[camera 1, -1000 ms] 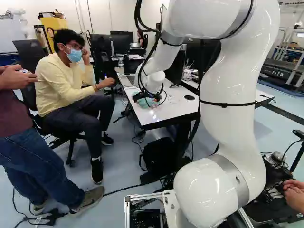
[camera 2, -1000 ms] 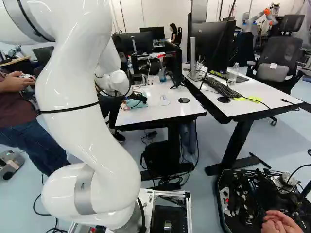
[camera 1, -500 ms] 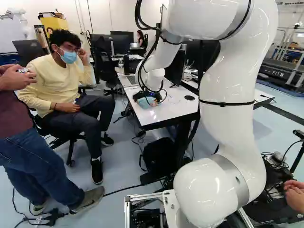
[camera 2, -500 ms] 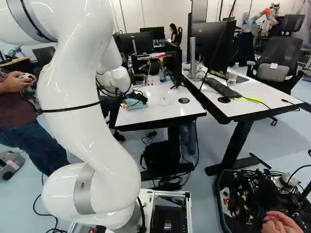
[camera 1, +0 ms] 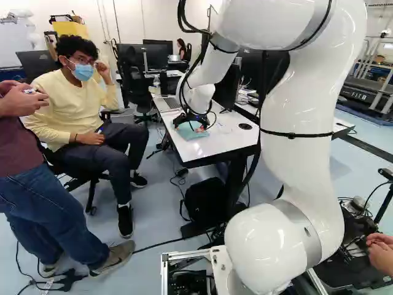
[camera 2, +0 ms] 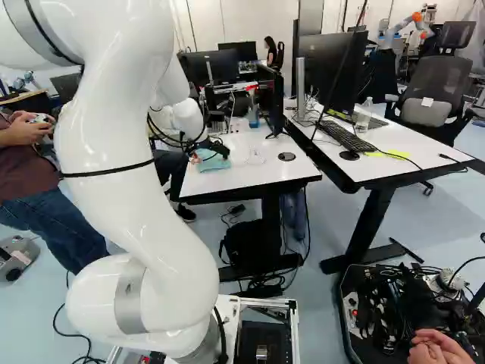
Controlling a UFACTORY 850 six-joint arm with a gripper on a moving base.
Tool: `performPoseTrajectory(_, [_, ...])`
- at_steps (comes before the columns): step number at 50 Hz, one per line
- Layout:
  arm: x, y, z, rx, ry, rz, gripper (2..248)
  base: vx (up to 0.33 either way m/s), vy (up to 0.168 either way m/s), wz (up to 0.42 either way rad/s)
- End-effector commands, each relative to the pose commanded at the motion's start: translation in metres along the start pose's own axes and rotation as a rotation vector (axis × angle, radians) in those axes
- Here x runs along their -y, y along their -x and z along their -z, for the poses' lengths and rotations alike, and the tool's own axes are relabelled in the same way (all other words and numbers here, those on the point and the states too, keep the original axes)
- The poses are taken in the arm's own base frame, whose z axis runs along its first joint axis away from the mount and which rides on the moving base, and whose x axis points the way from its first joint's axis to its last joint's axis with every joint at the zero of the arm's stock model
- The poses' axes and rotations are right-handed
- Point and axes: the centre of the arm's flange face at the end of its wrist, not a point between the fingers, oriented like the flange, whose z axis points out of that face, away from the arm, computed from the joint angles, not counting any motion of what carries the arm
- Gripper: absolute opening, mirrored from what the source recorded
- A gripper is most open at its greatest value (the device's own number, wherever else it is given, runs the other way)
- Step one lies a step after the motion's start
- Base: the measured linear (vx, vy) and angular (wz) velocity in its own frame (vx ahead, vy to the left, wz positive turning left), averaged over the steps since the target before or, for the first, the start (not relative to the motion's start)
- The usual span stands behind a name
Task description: Clean the table with the green towel
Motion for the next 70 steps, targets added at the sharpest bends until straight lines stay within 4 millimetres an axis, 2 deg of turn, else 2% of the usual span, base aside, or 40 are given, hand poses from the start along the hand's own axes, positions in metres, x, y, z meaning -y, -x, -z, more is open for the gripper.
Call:
performPoseTrajectory(23, [0.002,-0.007,0.025,-0.041,-0.008,0.001,247,0.000,0.000,0.000])
performPoseTrajectory(54, [0.002,-0.005,0.027,-0.041,-0.008,0.001,247,0.000,0.000,0.000])
performPoseTrajectory(70, [0.001,-0.020,0.017,-0.050,-0.006,-0.004,247,0.000,0.000,0.000])
